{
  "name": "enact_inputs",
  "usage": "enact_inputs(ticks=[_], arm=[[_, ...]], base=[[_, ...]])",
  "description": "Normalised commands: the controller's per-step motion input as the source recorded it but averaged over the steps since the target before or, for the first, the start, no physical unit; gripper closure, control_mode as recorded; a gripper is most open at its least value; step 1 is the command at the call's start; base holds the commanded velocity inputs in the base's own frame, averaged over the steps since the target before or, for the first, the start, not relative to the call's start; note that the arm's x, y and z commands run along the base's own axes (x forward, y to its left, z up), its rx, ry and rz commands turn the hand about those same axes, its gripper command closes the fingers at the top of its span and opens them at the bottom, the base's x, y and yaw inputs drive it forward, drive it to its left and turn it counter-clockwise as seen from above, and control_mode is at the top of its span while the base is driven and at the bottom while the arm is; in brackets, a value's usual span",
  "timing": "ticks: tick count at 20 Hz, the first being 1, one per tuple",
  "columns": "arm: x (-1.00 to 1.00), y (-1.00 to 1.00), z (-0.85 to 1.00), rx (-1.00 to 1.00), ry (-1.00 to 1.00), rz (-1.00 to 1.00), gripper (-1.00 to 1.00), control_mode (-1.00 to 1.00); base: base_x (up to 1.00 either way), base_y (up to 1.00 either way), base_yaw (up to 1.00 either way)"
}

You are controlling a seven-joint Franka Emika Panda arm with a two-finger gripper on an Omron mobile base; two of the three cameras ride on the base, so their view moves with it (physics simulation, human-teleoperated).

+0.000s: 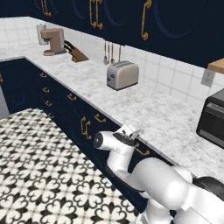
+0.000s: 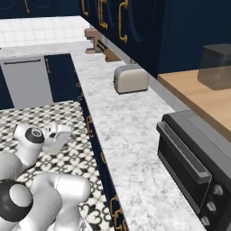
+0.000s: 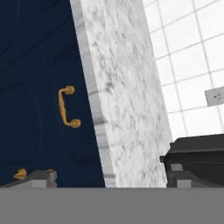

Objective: Take a straw from the drawer in front and place it inside the glass cup on the dining counter.

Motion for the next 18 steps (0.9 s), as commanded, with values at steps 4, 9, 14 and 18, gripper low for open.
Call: enact_inputs(ticks=[4,9,14,18], arm=[[0.35,0.07,-0.54,-0.22,0.00,0.00,-1.00,-1.00],[0.35,0.00,-0.66,-0.19,0.01,0.00,-1.00,-1.00],[0.31,0.00,-0.64,-0.16,0.04,-0.05,-1.00,-1.00],[0.31,0.00,-0.46,-0.15,0.00,-0.13,-1.00,-1.00]], base=[[0.00,0.00,0.00],[0.00,0.00,0.00],[0.00,0.00,0.00],[0.00,0.00,0.00]])
